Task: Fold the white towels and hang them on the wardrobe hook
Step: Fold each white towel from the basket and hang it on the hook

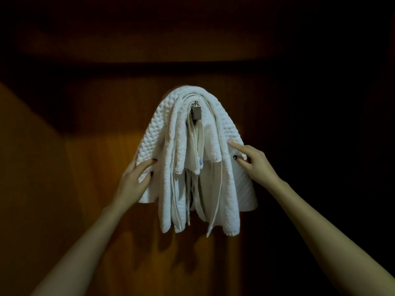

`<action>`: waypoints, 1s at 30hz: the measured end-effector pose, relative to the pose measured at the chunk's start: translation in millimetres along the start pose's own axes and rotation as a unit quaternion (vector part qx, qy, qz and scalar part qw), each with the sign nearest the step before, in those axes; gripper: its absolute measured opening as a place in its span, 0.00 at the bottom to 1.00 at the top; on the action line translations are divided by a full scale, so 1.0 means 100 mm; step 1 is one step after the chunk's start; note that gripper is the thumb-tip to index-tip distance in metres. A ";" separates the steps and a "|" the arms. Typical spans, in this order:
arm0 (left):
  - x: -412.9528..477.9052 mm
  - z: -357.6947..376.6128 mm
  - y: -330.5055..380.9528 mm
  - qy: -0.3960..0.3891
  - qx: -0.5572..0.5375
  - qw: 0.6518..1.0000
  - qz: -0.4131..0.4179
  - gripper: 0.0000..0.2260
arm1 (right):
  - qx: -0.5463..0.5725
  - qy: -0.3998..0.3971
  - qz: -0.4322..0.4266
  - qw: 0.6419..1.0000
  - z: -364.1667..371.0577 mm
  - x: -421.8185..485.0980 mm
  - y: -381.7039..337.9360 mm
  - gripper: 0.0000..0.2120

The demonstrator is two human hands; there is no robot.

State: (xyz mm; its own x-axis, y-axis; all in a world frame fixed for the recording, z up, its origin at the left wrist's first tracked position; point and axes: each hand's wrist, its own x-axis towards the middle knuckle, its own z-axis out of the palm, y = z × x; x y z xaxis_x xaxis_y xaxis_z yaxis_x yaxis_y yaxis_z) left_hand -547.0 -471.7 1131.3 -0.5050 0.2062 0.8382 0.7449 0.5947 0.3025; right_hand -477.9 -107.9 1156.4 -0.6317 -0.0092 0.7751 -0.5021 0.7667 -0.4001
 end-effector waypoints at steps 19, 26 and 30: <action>0.01 0.34 -0.37 0.000 0.039 0.999 0.011 0.33 | -0.128 0.177 -0.034 0.975 -0.10 0.28 0.21 0.28; -0.25 0.28 -0.17 -0.016 0.047 0.999 0.008 0.32 | -0.100 0.061 -0.067 0.991 -0.05 0.15 0.25 0.30; -0.31 0.31 -0.01 -0.015 -0.002 1.000 -0.011 0.38 | -0.093 0.030 -0.075 0.992 -0.09 -0.09 0.27 0.34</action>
State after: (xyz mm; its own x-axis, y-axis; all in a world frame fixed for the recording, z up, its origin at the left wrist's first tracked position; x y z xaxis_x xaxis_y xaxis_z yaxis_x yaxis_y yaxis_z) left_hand -545.8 -454.9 1091.2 -0.5333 0.2162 0.8178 0.7355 0.5961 0.3220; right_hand -480.7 -80.8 1143.3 -0.5186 -0.0985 0.8493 -0.4663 0.8652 -0.1844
